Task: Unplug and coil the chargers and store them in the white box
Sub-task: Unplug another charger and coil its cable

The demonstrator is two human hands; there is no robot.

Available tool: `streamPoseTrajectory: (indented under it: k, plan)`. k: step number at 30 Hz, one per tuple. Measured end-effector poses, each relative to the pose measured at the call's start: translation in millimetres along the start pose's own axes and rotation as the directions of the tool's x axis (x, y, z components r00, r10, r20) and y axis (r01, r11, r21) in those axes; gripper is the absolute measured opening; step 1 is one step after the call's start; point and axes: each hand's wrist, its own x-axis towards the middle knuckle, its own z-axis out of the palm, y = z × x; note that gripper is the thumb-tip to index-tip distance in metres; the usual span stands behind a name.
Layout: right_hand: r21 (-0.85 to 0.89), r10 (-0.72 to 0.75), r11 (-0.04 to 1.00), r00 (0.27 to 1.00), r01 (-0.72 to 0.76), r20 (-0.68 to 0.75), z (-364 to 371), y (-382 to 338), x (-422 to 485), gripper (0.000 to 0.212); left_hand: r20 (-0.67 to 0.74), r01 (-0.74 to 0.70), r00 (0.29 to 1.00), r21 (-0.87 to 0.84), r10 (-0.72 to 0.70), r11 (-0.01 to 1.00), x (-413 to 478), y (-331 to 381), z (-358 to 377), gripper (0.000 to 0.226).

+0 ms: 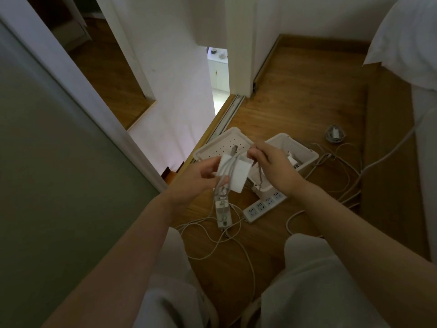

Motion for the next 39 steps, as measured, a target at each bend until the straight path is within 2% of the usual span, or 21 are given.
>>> streamPoseTrajectory:
  k: [4, 10, 14, 17, 21, 25, 27, 28, 30, 32, 33, 36, 39]
  plan:
    - [0.119, 0.164, 0.978, 0.984, -0.172, 0.077, 16.0, 18.3, -14.9, 0.038, 0.002, -0.010, 1.000, -0.157, 0.010, 0.988, 2.8, -1.2, 9.7, 0.039]
    - [-0.062, 0.275, 0.961, 0.933, -0.268, 0.232, 38.5, 18.7, -30.4, 0.029, -0.179, -0.005, 0.982, -0.320, -0.055, 0.947, 9.8, -5.1, 18.8, 0.036]
    - [-0.155, 0.279, 0.958, 0.913, -0.242, 0.299, 53.2, 17.7, -38.8, 0.026, -0.298, -0.020, 0.951, -0.315, -0.078, 0.949, 13.7, -10.3, 23.3, 0.030]
    - [-0.250, 0.225, 0.955, 0.941, -0.161, 0.254, 50.7, 13.5, -41.5, 0.024, -0.345, -0.024, 0.934, -0.321, -0.094, 0.947, 15.5, -11.8, 29.4, 0.032]
    - [-0.176, 0.178, 0.974, 0.959, -0.140, 0.222, 47.3, 9.9, -46.7, 0.021, -0.357, -0.063, 0.925, -0.481, -0.130, 0.874, 18.4, -8.4, 36.9, 0.039]
    - [-0.143, 0.224, 0.973, 0.904, -0.183, 0.363, 49.3, 9.4, -52.6, 0.019, -0.365, -0.135, 0.918, -0.652, -0.153, 0.746, 19.7, -0.4, 37.7, 0.042]
    - [-0.153, 0.262, 0.964, 0.859, -0.215, 0.441, 49.4, 11.1, -56.8, 0.022, -0.378, -0.138, 0.909, -0.670, -0.175, 0.730, 18.9, -1.0, 36.1, 0.043]
    - [-0.171, 0.284, 0.958, 0.837, -0.230, 0.468, 49.1, 11.8, -59.0, 0.025, -0.396, -0.131, 0.899, -0.646, -0.184, 0.752, 18.5, -2.3, 35.4, 0.044]
    - [-0.219, 0.299, 0.951, 0.824, -0.217, 0.482, 48.6, 11.6, -62.6, 0.025, -0.457, -0.082, 0.871, -0.497, -0.180, 0.864, 19.4, -5.6, 34.3, 0.043]
    - [-0.245, 0.265, 0.955, 0.860, -0.170, 0.435, 49.2, 8.5, -65.3, 0.018, -0.518, -0.020, 0.850, -0.206, -0.091, 0.978, 21.9, -11.0, 34.3, 0.039]
    - [-0.237, 0.244, 0.959, 0.882, -0.157, 0.403, 50.8, 5.4, -66.5, 0.017, -0.532, -0.006, 0.846, -0.049, -0.021, 0.999, 22.7, -14.2, 34.1, 0.038]
    - [-0.178, 0.168, 0.977, 0.941, -0.120, 0.293, 54.9, -5.1, -69.9, 0.019, -0.497, -0.016, 0.854, 0.265, 0.151, 0.964, 22.0, -23.8, 34.8, 0.039]
    - [-0.188, 0.150, 0.977, 0.957, -0.104, 0.250, 50.3, -9.2, -69.2, 0.029, -0.454, -0.042, 0.862, 0.381, 0.227, 0.923, 20.2, -33.6, 31.7, 0.040]
